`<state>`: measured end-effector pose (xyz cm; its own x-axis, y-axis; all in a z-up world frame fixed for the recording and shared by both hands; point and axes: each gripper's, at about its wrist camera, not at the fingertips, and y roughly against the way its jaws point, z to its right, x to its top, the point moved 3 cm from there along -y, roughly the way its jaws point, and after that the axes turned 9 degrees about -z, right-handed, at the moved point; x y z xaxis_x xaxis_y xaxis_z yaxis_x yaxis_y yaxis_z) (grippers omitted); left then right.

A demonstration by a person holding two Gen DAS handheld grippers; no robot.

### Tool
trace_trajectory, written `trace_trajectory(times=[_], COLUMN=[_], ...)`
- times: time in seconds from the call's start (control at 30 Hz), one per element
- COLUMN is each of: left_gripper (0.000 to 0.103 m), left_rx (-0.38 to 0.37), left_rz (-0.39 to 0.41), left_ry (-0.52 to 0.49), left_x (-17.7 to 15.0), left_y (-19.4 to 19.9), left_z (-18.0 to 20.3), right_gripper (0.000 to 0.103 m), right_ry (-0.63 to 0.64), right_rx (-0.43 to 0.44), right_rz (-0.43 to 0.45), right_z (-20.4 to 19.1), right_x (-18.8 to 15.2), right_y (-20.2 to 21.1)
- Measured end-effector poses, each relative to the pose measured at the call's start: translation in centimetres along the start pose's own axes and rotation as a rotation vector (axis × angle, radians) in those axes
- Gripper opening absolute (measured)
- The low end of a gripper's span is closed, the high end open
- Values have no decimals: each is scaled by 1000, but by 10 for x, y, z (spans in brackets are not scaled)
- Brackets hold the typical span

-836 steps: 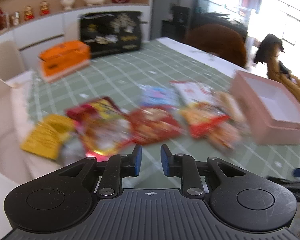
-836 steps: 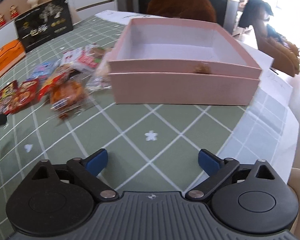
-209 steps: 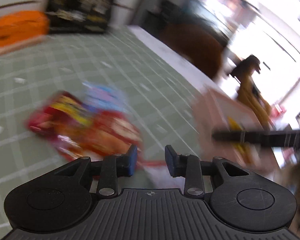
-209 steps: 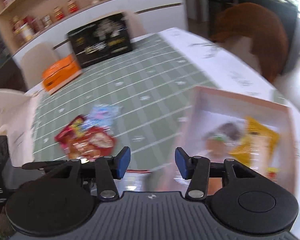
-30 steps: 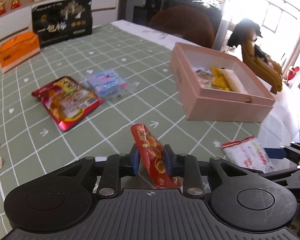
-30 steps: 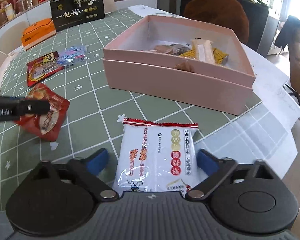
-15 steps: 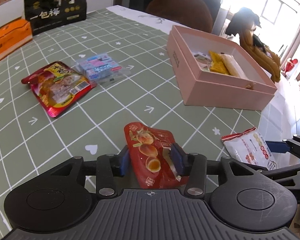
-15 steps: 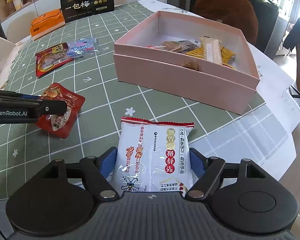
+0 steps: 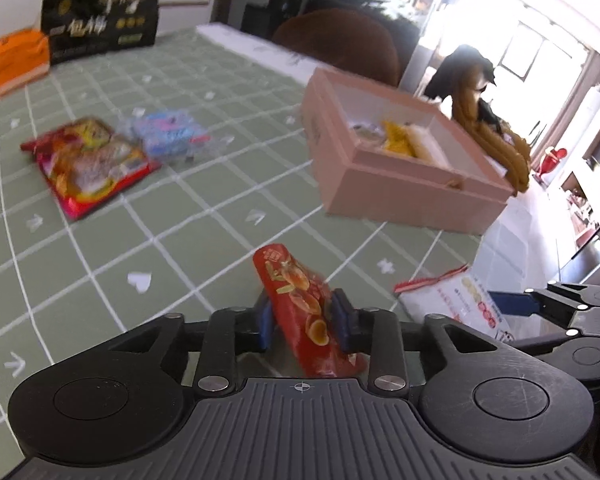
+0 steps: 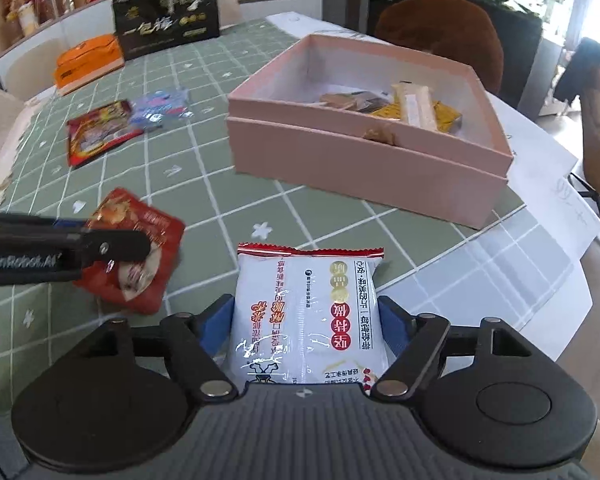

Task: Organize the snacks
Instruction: 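Carry the red and white bags over the pink box and release both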

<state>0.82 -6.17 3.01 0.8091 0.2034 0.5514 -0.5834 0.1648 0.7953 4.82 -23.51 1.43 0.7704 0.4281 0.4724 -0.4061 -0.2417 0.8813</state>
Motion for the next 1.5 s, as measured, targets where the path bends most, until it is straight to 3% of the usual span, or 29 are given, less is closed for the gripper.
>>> trace_trajectory(times=[0.13, 0.53, 0.67, 0.77, 0.9, 1.0, 1.07, 1.17, 1.27, 1.37, 1.5], left_gripper=[26, 24, 24, 24, 24, 24, 24, 23, 24, 24, 24], left_rx=[5, -24, -66, -130, -218, -289, -323, -244, -152, -20, 161], left_rz=[19, 26, 78, 162, 264, 246, 165, 162, 180, 168, 99], left_ry=[-45, -44, -33, -29, -64, -26, 10, 55, 86, 163, 351], left_x=[5, 7, 17, 48, 108, 156, 182, 195, 186, 168, 134], left_y=[5, 11, 24, 45, 60, 38, 10, -6, -3, 8, 15], left_z=[10, 17, 20, 25, 43, 50, 45, 27, -1, -45, -117], right_gripper=[76, 76, 76, 76, 76, 76, 76, 76, 76, 77, 76], right_ry=[16, -23, -36, -66, -65, -78, -93, -126, -131, -123, -128], right_rx=[4, 12, 21, 44, 29, 18, 63, 10, -75, -56, 34], right_rz=[4, 29, 45, 105, 258, 311, 330, 251, 190, 169, 126], right_z=[2, 20, 23, 33, 51, 68, 80, 96, 99, 94, 73], right_x=[-2, 1, 3, 17, 66, 111, 138, 172, 178, 170, 175], right_y=[7, 18, 24, 44, 90, 108, 106, 83, 66, 52, 32])
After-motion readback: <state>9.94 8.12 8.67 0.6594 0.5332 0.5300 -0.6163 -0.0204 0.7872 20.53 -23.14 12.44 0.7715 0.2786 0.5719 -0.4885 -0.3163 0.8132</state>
